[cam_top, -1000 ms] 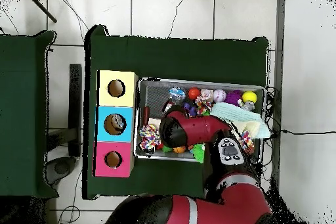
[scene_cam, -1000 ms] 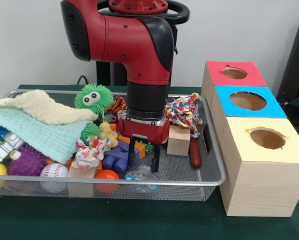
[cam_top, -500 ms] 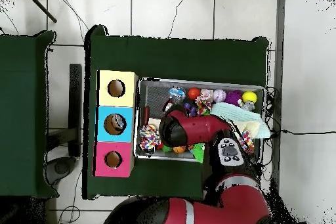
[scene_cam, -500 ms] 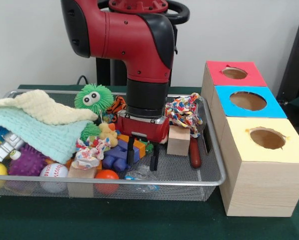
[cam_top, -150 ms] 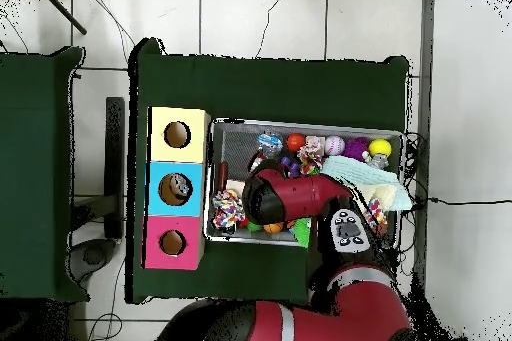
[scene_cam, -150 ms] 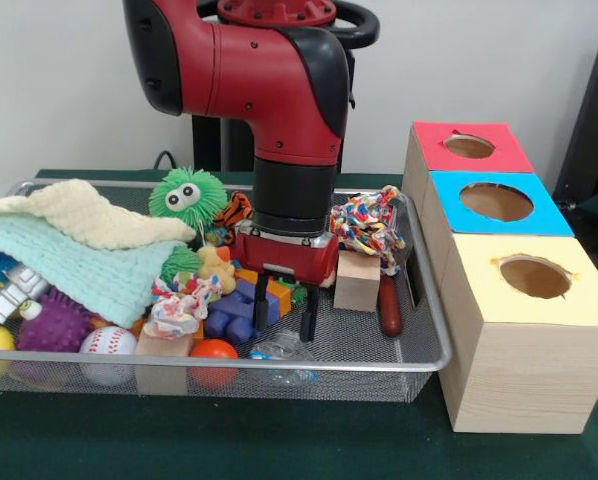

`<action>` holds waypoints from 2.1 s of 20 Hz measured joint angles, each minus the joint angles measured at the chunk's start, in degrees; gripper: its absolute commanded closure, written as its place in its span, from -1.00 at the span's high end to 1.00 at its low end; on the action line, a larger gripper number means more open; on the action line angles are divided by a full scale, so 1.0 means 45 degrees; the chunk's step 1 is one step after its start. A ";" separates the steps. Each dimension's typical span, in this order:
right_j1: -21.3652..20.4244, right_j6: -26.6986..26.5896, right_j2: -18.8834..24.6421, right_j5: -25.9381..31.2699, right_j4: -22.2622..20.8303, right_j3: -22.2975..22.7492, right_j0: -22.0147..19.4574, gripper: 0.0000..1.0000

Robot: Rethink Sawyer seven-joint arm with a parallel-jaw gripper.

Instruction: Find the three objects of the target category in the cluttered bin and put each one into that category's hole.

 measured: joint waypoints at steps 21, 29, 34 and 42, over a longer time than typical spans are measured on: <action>0.0408 0.0000 0.0896 0.0194 -0.1514 -0.0497 -0.0599 1.00; 0.0340 -0.0039 0.1800 0.1257 -0.1861 -0.0606 -0.1222 1.00; 0.0351 -0.0066 0.2199 0.1844 -0.2117 -0.0757 -0.1453 1.00; 0.0385 -0.0066 0.2029 0.1988 -0.2619 -0.0953 -0.1124 -1.00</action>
